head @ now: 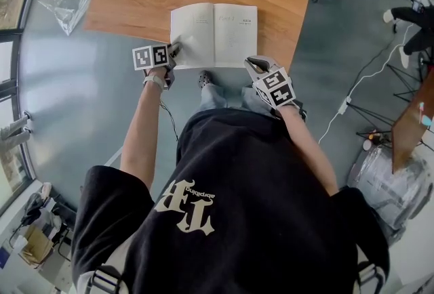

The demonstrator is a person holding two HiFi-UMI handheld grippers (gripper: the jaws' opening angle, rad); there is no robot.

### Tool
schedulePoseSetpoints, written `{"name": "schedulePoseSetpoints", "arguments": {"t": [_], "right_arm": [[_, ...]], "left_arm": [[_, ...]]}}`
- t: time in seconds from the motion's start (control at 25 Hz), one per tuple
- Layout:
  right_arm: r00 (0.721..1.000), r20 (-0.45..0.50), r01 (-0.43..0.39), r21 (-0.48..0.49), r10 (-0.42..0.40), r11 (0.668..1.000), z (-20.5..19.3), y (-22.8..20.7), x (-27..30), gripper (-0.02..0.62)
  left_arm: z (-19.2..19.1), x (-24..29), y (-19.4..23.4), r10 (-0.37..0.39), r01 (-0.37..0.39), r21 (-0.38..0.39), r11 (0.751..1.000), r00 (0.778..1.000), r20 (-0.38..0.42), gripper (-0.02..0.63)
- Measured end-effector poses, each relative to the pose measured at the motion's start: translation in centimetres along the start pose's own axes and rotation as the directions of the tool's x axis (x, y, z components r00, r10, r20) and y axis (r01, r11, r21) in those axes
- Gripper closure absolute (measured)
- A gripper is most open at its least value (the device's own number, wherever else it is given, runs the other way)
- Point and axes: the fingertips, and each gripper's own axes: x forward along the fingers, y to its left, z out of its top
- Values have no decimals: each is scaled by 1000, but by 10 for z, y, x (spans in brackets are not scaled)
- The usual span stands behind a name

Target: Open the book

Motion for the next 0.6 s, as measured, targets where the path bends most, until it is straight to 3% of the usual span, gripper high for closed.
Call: {"name": "schedulePoseSetpoints", "arguments": {"t": [0.2, 0.36, 0.44, 0.6], "right_arm": [[1000, -16, -13, 8, 13, 1000, -10, 1, -2, 586], [1000, -12, -12, 16, 12, 1000, -14, -3, -5, 586], [1000, -11, -11, 14, 11, 1000, -15, -5, -7, 586], [1000, -11, -14, 25, 14, 1000, -15, -11, -6, 586]], "left_arm": [[-9, 6, 14, -109, 117, -136, 984, 992, 64, 555], [-16, -1, 17, -168, 224, -289, 931, 964, 205, 552], [-23, -9, 25, -144, 220, -327, 919, 960, 242, 552], [-38, -27, 40, -56, 134, -320, 938, 969, 241, 552]]}}
